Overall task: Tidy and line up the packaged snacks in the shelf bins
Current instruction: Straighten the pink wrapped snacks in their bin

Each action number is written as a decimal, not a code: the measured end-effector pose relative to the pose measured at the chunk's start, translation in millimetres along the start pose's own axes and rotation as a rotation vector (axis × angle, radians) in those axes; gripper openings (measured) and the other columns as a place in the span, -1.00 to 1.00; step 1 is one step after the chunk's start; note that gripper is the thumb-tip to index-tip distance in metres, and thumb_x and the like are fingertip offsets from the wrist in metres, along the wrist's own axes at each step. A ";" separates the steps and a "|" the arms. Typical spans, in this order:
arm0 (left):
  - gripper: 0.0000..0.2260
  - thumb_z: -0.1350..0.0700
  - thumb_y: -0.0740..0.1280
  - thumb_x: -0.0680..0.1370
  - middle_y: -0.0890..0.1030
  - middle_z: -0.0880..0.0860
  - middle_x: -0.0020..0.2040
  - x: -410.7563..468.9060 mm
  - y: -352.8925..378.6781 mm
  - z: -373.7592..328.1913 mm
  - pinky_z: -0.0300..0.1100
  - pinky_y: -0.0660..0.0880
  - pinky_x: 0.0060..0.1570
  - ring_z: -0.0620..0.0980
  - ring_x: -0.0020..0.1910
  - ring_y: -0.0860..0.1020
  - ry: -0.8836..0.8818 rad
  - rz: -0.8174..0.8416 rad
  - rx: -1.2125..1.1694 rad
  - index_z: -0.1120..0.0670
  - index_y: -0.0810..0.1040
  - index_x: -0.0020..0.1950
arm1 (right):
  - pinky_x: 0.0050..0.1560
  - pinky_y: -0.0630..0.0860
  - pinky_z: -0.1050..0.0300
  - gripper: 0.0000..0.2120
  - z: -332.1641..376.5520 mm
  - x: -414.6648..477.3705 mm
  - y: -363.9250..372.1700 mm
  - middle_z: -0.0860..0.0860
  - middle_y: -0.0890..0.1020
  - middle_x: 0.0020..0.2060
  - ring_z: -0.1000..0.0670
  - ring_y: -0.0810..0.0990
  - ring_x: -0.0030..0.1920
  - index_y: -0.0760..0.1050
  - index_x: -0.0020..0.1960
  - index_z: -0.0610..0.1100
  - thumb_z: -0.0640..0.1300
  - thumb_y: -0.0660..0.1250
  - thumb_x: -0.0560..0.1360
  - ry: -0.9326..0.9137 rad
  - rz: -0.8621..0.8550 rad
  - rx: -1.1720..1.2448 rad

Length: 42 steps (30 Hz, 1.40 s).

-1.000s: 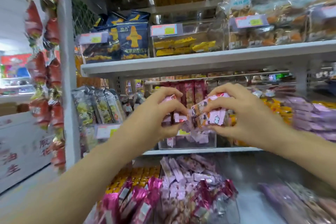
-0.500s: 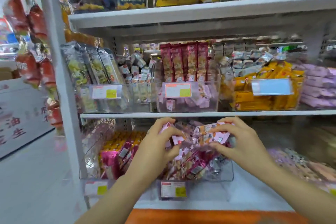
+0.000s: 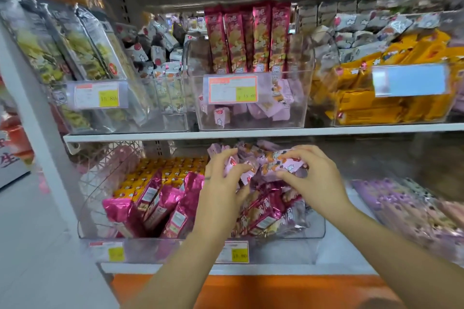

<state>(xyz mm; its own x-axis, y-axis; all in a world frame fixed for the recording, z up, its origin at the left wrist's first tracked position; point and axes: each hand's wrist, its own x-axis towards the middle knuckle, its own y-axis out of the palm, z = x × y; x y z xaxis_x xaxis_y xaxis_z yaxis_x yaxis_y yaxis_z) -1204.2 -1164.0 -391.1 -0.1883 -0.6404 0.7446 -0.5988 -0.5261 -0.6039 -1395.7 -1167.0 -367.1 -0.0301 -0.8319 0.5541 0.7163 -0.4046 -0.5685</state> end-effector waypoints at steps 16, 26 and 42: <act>-0.65 0.12 0.41 0.48 0.34 0.04 0.30 6.2 38.0 32.8 -0.03 0.38 0.28 0.08 0.37 0.25 -0.235 0.205 0.063 0.04 0.43 0.24 | -0.13 0.55 0.16 -0.79 -21.8 57.7 -3.2 0.08 0.59 0.04 -0.02 0.67 -0.25 0.58 0.00 0.04 -0.10 0.49 0.39 0.135 0.519 0.002; -0.62 0.01 0.32 0.53 0.26 -0.02 0.36 6.8 27.5 24.5 0.01 0.29 0.37 0.02 0.46 0.13 -0.349 0.333 -0.011 -0.02 0.37 0.33 | -0.12 0.38 0.54 -0.68 -12.6 64.8 -5.7 0.24 0.49 0.10 0.23 0.53 0.02 0.52 0.24 0.08 -0.11 0.35 0.51 0.023 0.643 -0.088; -0.84 0.13 0.32 0.54 0.59 -0.22 -0.09 49.4 -61.7 -18.4 -0.30 0.48 0.02 -0.28 -0.07 0.54 -0.147 0.188 -0.273 -0.16 0.54 -0.03 | -0.04 0.47 0.44 -0.72 55.3 46.1 -68.6 0.25 0.60 0.03 0.30 0.57 -0.05 0.55 0.18 0.06 -0.04 0.40 0.47 -0.140 0.656 -0.150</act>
<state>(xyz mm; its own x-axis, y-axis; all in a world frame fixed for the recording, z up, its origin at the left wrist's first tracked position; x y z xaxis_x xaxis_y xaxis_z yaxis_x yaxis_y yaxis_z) -1190.9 -1152.9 -311.9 -0.2131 -0.7957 0.5670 -0.7536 -0.2355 -0.6137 -1407.7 -1156.6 -268.9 0.4745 -0.8700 0.1342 0.4509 0.1093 -0.8859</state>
